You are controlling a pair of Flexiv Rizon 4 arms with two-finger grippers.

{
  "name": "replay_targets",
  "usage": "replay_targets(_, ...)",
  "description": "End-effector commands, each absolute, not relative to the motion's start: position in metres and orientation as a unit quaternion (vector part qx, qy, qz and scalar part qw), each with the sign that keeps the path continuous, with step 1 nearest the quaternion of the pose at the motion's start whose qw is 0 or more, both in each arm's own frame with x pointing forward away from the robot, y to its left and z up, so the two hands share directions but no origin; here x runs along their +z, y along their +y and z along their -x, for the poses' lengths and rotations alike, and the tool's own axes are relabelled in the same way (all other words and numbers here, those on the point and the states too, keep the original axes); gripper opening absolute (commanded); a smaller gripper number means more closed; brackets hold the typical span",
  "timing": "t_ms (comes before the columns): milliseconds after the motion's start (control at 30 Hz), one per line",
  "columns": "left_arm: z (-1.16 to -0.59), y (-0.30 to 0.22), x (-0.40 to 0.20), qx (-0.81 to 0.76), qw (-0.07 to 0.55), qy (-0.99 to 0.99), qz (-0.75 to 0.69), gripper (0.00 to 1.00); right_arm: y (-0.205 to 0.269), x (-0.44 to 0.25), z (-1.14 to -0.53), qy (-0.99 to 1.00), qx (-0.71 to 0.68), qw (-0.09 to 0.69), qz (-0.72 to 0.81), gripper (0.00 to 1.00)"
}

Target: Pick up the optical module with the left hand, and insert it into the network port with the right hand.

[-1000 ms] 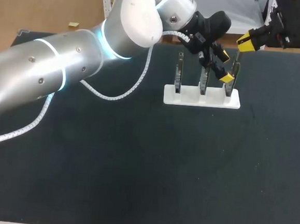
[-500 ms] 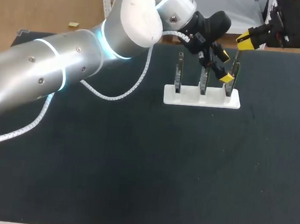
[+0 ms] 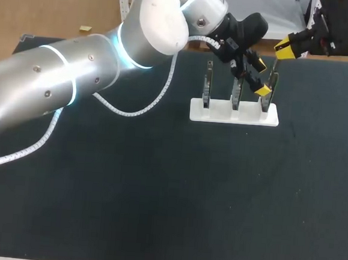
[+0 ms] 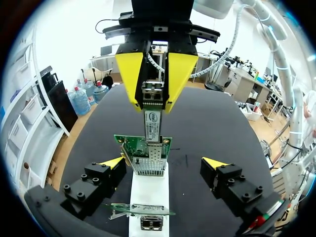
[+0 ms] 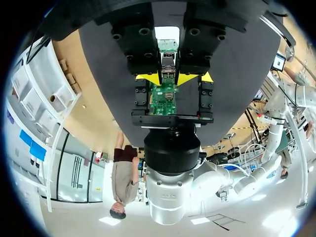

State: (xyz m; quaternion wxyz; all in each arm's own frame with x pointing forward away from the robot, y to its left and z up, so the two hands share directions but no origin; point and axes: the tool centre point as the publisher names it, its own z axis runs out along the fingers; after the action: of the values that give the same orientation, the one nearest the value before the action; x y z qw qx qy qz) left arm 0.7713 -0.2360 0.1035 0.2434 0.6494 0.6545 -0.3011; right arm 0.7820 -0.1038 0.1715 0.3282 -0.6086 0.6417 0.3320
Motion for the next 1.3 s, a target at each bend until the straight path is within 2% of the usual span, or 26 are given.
replay_targets(33, -0.7724, -0.2366, 0.1042, -0.3, 0.241, 0.655, -0.65, 1.0, -0.1037, 0.1713, -0.7808, 0.64, 0.33, 0.333, 0.609, 0.0)
replay_targets(1300, -0.7724, -0.2366, 0.1042, -0.3, 0.241, 0.655, -0.65, 1.0, -0.104, 0.174, -0.7759, 0.64, 0.327, 0.34, 0.607, 0.0)
